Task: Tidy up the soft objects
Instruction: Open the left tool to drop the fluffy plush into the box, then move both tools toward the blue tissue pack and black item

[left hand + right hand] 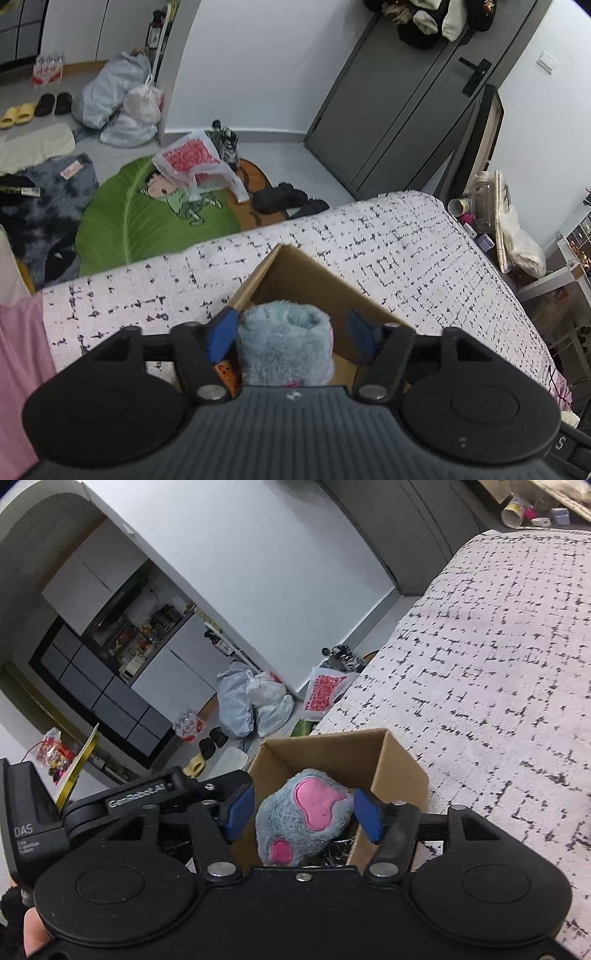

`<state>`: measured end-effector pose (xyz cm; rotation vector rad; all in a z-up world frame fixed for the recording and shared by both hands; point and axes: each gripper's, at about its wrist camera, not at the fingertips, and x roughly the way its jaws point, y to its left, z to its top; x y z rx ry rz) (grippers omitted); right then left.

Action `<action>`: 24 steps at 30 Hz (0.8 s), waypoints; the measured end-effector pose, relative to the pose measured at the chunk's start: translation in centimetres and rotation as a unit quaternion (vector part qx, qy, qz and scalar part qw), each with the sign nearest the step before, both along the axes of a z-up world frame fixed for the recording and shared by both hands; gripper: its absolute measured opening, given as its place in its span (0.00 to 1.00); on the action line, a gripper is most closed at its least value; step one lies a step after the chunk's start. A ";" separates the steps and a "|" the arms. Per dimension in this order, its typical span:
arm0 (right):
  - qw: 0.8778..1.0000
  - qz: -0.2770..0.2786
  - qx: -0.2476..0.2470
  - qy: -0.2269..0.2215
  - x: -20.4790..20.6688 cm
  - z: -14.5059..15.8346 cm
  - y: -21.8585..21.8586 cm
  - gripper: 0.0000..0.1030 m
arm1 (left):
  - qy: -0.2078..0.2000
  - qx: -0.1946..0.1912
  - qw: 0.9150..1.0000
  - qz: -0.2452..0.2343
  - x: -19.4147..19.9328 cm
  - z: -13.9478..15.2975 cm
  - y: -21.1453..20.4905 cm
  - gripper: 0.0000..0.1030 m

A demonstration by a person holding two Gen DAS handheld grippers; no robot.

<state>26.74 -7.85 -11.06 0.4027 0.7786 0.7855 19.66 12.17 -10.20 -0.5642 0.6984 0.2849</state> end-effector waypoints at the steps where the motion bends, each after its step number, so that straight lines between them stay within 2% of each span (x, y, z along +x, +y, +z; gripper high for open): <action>1: 1.000 -0.005 0.000 -0.002 0.0 0.2 -0.2 0.66 | -0.003 0.002 1.000 0.002 -0.1 0.3 -0.1 0.70; 5: 0.999 -0.031 -0.031 0.000 0.0 1.6 -0.6 0.75 | -0.027 0.009 1.000 -0.003 -0.6 1.3 -0.6 0.77; 10: 0.997 -0.058 -0.053 0.025 -0.2 2.2 -2.5 0.82 | -0.029 0.010 1.000 0.002 -0.5 2.7 -1.8 0.78; 13: 0.994 -0.075 -0.068 0.042 -0.5 2.3 -4.1 0.86 | -0.028 0.011 0.999 -0.013 -0.7 3.4 -2.6 0.78; 19: 0.992 -0.097 -0.067 0.051 -1.1 3.2 -7.0 0.91 | -0.019 0.035 0.998 -0.039 -1.0 4.6 -4.5 0.78; 24: 0.992 -0.098 -0.063 0.048 -1.4 4.0 -8.8 0.94 | -0.023 0.038 0.998 -0.045 -1.4 5.2 -5.6 0.83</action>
